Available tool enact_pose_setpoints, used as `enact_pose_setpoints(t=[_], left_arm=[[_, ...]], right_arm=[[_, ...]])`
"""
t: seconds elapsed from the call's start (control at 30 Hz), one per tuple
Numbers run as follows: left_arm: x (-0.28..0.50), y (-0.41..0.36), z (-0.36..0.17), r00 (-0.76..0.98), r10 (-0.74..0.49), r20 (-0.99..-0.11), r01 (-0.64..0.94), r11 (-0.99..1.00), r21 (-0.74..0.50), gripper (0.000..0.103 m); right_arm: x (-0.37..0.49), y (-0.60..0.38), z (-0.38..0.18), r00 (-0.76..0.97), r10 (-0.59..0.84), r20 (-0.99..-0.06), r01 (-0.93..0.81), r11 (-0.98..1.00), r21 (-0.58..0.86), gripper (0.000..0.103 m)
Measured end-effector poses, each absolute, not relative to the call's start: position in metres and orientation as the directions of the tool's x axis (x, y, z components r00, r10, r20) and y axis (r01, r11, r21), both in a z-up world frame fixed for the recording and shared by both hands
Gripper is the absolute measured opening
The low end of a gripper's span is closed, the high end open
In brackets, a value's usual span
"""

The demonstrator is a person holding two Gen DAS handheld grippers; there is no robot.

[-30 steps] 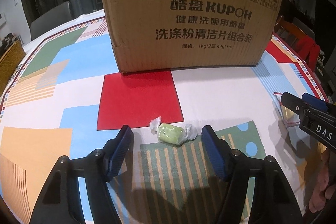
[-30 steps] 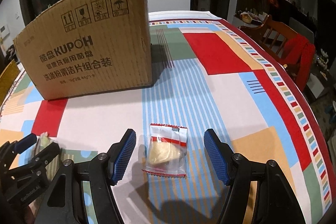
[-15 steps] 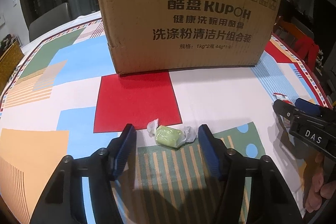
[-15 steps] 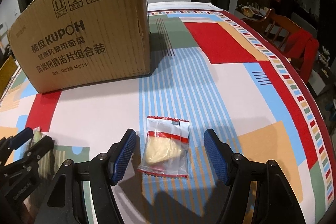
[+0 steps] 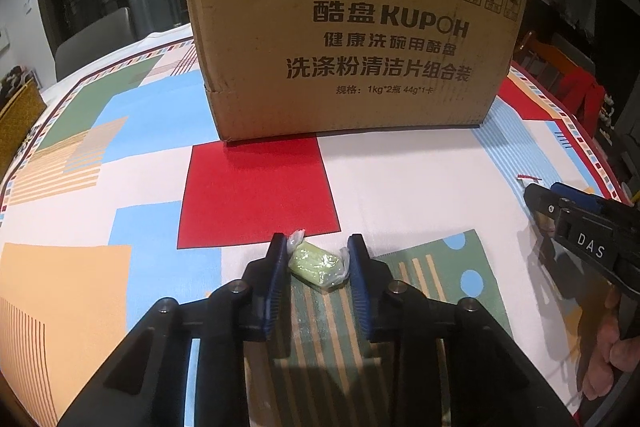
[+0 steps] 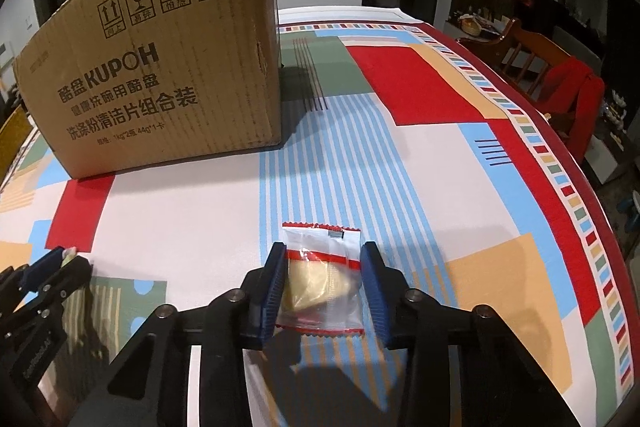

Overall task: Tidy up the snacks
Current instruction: 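Grasp the white-and-red packet with the right tool while the left tool grasps the pale green candy, then lift both snacks and carry them over the cardboard box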

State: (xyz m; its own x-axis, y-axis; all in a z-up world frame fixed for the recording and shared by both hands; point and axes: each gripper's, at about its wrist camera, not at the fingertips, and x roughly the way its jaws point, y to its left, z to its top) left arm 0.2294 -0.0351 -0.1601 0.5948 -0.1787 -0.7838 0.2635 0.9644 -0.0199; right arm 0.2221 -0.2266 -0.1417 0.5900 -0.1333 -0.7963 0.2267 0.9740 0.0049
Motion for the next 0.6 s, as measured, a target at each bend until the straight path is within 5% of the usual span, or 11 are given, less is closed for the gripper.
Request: enact_pose_setpoints(t=[0.6], left_arm=[[0.220, -0.029, -0.141, 0.610, -0.174, -0.773, 0.241, 0.970, -0.028, 0.029]], right_arm=[[0.213, -0.221, -0.119, 0.628, -0.095, -0.772, 0.198, 0.979, 0.040, 0.034]])
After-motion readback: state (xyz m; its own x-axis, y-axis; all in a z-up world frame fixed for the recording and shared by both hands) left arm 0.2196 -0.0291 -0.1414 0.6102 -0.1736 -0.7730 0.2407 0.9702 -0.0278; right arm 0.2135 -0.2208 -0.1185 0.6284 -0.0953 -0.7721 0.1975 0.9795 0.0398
